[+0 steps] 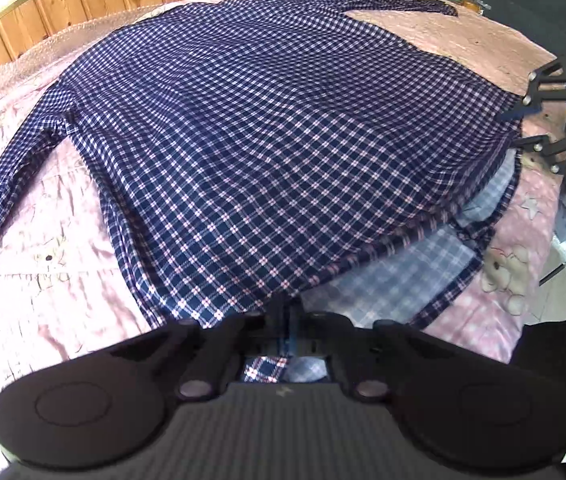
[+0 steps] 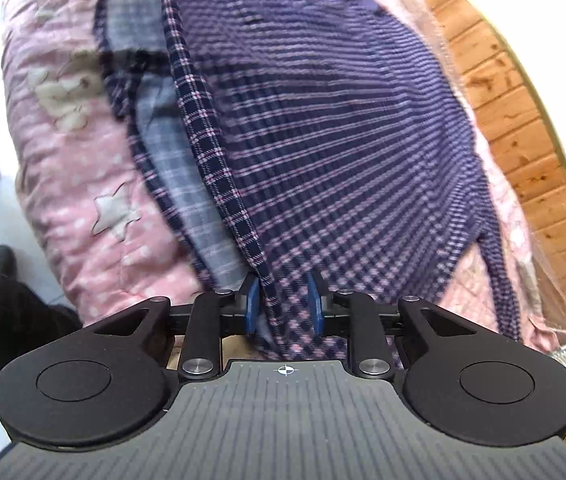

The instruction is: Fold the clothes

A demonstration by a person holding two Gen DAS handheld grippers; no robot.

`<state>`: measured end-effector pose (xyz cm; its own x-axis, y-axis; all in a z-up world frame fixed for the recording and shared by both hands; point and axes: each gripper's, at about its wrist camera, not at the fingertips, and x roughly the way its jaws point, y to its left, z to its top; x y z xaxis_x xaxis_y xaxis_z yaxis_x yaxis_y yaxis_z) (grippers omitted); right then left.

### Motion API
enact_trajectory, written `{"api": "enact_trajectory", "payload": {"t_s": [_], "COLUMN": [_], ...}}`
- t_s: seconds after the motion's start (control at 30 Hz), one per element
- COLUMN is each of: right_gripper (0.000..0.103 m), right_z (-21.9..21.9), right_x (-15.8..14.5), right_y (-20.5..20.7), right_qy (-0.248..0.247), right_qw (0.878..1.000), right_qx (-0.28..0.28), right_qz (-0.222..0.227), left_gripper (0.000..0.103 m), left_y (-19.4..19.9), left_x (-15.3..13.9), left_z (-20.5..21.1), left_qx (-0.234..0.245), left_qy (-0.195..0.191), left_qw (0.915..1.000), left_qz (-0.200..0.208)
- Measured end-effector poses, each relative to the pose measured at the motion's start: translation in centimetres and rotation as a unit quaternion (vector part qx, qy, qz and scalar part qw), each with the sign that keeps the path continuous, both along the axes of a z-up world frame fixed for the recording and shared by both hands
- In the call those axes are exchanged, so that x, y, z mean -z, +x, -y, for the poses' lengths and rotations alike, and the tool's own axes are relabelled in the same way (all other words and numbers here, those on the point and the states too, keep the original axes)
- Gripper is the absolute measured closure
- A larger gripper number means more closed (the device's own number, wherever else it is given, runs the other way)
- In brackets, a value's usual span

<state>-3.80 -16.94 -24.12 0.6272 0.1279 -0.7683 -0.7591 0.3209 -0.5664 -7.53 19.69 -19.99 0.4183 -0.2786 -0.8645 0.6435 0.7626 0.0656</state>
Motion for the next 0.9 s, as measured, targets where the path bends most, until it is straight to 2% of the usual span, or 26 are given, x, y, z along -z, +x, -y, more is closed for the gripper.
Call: {"api": "enact_trajectory", "payload": {"t_s": [0.03, 0.27, 0.43, 0.5, 0.53, 0.6, 0.67, 0.7, 0.73, 0.77, 0.87, 0.9], "right_gripper": [0.103, 0.103, 0.103, 0.103, 0.103, 0.098, 0.085, 0.079, 0.07, 0.066, 0.066, 0.066], "right_z": [-0.1, 0.8, 0.8, 1.0, 1.3, 2.0, 3.0, 3.6, 4.1, 4.5, 5.0, 4.6], "right_x": [0.1, -1.3, -1.7, -2.0, -2.4, -3.3, -6.1, -7.7, -9.2, -10.3, -11.2, -10.8], "right_y": [0.0, -1.3, -0.3, 0.1, 0.6, 1.5, 2.8, 3.6, 4.8, 6.2, 10.6, 11.9], "right_qy": [-0.003, 0.008, 0.018, 0.018, 0.021, 0.028, 0.075, 0.104, 0.133, 0.158, 0.197, 0.189], "right_qw": [1.0, 0.999, 0.997, 0.996, 0.994, 0.99, 0.984, 0.979, 0.975, 0.972, 0.961, 0.963], "right_qx": [-0.003, -0.012, -0.008, -0.008, -0.003, 0.007, 0.027, 0.04, 0.055, 0.067, 0.108, 0.117], "right_qz": [-0.007, -0.033, -0.068, -0.089, -0.106, -0.14, -0.162, -0.168, -0.169, -0.163, -0.159, -0.152], "left_gripper": [0.101, 0.102, 0.101, 0.098, 0.091, 0.084, 0.066, 0.061, 0.052, 0.049, 0.049, 0.05], "left_y": [-0.3, -1.3, -1.2, -1.2, -1.2, -1.1, -1.0, -0.8, -0.1, 0.6, 2.5, 3.0], "left_x": [-0.2, -0.4, 0.3, 0.6, 0.4, -1.4, -3.2, -4.1, -4.7, -4.9, -3.1, -2.4], "left_z": [-0.1, -1.0, -1.4, -1.5, -1.8, -3.4, -5.0, -6.0, -7.3, -8.3, -9.4, -9.7], "left_qx": [0.007, 0.011, 0.002, -0.002, -0.007, -0.032, -0.057, -0.075, -0.107, -0.133, -0.175, -0.184], "left_qy": [0.0, -0.004, -0.001, 0.0, -0.005, -0.045, -0.085, -0.109, -0.143, -0.164, -0.133, -0.121], "left_qw": [1.0, 0.9999, 0.9998, 0.9997, 0.9996, 0.9981, 0.9942, 0.9907, 0.9835, 0.977, 0.975, 0.9748], "left_qz": [-0.001, -0.009, -0.02, -0.024, -0.026, -0.029, -0.031, -0.032, -0.032, -0.032, -0.031, -0.034]}}
